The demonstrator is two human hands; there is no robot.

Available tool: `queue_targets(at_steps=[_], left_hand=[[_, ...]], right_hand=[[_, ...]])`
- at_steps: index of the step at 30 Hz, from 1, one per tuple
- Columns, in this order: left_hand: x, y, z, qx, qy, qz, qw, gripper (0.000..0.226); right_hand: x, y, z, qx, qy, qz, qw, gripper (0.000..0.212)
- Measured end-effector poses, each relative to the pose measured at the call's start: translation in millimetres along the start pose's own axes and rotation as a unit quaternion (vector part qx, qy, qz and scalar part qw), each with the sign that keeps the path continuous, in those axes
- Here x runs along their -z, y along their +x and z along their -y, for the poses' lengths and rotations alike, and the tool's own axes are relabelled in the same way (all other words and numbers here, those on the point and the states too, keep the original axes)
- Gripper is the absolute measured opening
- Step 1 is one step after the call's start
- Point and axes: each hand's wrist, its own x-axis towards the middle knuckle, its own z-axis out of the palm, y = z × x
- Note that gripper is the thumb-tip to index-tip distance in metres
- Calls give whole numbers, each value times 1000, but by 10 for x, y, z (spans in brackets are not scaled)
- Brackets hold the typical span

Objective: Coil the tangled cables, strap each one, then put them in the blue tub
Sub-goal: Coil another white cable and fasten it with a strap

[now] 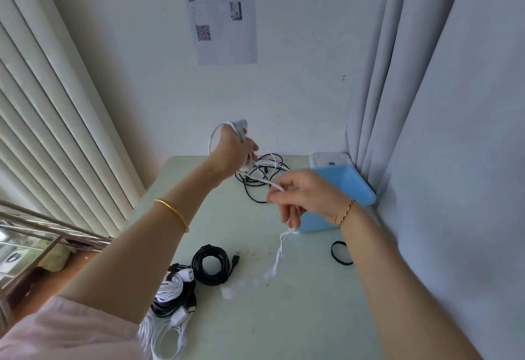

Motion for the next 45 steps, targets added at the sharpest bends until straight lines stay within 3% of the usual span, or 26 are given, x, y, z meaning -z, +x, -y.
queue_targets(at_steps=[3, 5, 7, 11, 13, 16, 21, 22, 27, 30, 33, 36, 39, 41, 43, 45], left_hand=[[-4, -143, 9, -9, 106, 113, 988, 9], [22, -177, 23, -17, 98, 216, 971, 26], [33, -179, 27, -21, 115, 279, 953, 37], [-48, -208, -13, 25, 61, 320, 945, 27], [-40, -191, -57, 64, -86, 347, 932, 29], [21, -93, -110, 102, -320, 349, 875, 28], [124, 51, -140, 98, -577, 216, 782, 40], [135, 85, -127, 80, -585, 187, 785, 41], [-19, 144, 23, 48, -494, 31, 868, 38], [-94, 76, 87, 11, -290, -29, 957, 33], [-169, 1, 89, -55, -52, -20, 997, 31], [-230, -6, 98, -79, 127, 5, 989, 20], [-269, -51, 104, -75, 288, 65, 952, 20], [-291, -120, 48, -58, 322, 140, 934, 24], [-275, -180, -27, -23, 300, 204, 932, 36], [-224, -188, -48, -35, 347, 241, 906, 41]], right_hand=[[148, 62, 29, 46, -3, -174, 984, 11], [255, 100, 16, 80, 15, -264, 961, 11], [314, 133, -9, 104, 25, -302, 947, 12], [294, 224, -107, 96, 42, -340, 935, 12], [270, 258, -183, 70, 60, -337, 937, 13], [175, 252, -293, 31, 66, -265, 962, 20], [13, 189, -368, -14, 39, -135, 990, 29], [-12, 176, -369, -21, 34, -92, 995, 26], [-84, 131, -224, -31, -10, 58, 998, 14], [-57, 123, -116, -37, -89, 67, 993, 10], [2, 125, -73, -54, -179, 3, 982, 16], [15, 131, -24, -52, -306, -122, 943, 20], [18, 141, 22, -12, -474, -250, 844, 18], [38, 188, -34, 19, -520, -314, 794, 15], [44, 233, -149, 51, -514, -378, 769, 13], [61, 274, -288, 74, -494, -442, 745, 27]])
